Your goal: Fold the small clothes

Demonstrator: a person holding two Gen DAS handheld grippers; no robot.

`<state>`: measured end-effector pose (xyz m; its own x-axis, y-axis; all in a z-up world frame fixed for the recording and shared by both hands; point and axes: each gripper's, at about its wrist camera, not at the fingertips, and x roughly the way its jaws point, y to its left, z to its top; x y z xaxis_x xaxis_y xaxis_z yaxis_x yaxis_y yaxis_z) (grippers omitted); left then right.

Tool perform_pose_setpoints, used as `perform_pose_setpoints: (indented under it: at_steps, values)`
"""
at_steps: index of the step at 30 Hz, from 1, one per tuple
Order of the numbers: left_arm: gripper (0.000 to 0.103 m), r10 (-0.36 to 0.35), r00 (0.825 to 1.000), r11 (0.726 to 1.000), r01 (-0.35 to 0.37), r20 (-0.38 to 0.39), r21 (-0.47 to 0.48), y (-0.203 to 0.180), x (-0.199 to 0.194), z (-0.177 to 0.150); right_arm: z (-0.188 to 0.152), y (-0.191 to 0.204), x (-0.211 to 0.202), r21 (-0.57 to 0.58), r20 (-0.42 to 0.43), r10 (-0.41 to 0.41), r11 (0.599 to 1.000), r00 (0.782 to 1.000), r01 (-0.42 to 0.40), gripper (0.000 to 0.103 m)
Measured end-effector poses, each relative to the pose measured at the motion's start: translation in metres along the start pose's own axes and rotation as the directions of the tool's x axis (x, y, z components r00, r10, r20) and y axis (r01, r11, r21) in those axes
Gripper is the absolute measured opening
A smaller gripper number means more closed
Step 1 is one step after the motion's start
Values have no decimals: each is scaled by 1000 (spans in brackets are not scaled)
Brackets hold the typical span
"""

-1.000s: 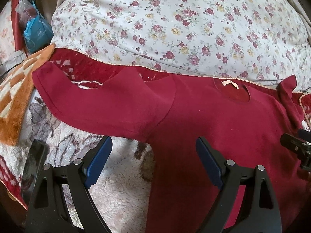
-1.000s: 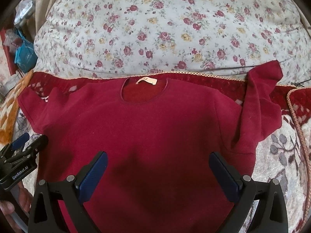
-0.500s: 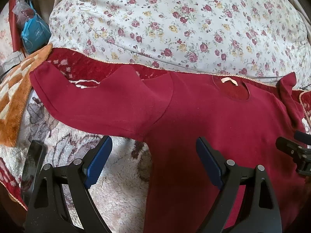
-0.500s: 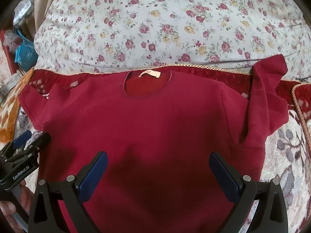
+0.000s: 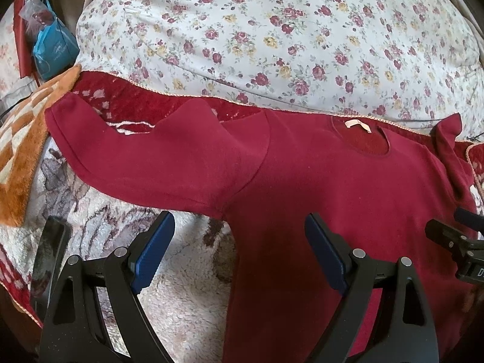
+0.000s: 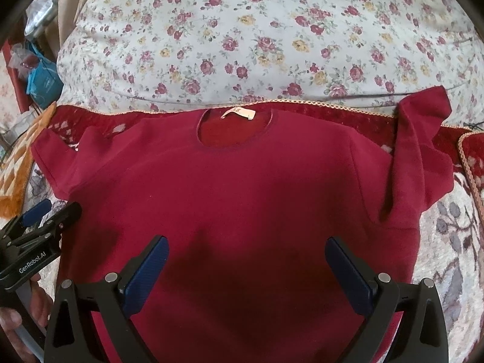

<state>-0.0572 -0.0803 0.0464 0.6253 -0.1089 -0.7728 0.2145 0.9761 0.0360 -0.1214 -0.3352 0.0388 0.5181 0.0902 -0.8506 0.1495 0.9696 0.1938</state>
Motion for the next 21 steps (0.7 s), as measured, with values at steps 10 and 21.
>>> perform_pose_setpoints:
  at_steps: [10,21]
  values:
    - [88,13,1000,1000,-13,9,4,1,-1,0,0,6,-1,-27,7,-7,1000,1000,7,103]
    - [88,17,1000,1000,-16,4,-10,3,-1,1,1,3,0,-24,2,-22,999,1000,22,103]
